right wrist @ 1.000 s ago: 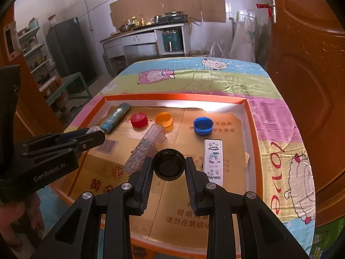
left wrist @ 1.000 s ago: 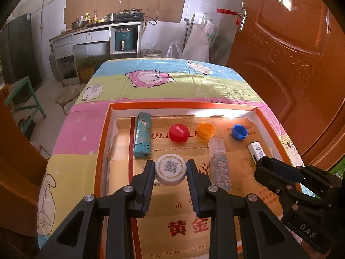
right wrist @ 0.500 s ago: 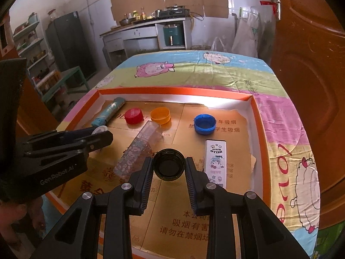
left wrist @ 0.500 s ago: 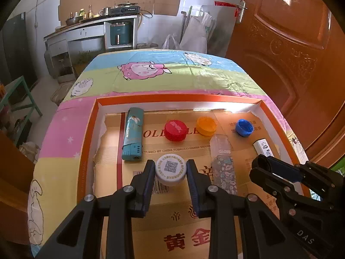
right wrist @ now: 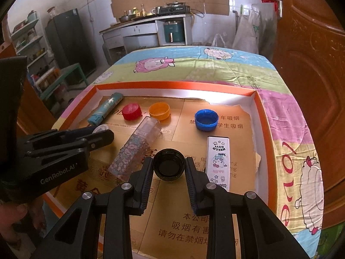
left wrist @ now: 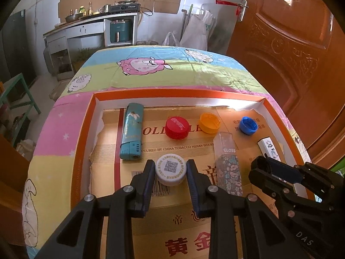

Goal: Organize rigid objects
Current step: 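Carry the black lid and white QR container over the tray with both tools, then open both tools to release the black lid and QR container into the tray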

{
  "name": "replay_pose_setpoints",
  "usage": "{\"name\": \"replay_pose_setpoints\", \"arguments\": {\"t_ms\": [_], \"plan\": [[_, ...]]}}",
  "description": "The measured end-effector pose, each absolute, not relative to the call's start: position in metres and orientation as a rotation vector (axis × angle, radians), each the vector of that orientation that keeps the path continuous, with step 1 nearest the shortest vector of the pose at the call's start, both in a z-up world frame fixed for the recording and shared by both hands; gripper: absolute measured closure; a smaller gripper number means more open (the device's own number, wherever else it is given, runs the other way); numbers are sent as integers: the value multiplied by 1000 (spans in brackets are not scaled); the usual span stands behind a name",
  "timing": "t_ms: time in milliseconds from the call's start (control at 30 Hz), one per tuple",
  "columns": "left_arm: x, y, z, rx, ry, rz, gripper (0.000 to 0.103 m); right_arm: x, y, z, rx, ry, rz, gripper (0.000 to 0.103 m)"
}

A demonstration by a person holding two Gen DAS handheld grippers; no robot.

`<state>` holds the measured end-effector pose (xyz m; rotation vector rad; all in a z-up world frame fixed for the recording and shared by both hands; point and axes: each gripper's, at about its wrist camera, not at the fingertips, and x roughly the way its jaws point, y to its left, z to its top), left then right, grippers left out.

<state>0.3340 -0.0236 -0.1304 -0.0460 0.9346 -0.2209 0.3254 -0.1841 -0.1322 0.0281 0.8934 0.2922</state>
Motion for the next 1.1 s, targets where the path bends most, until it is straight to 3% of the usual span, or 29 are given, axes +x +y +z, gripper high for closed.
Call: {"name": "replay_pose_setpoints", "arguments": {"t_ms": [400,533,1100], "plan": [[335,-21,-133,-52,919,-224,69,326,-181,-137,7,901,287,72],[335,-20,-132,-53,917,-219,59,325,-181,-138,4,902,287,61],[323,-16,-116,-69,881,-211,59,314,-183,-120,5,862,284,60]]}}
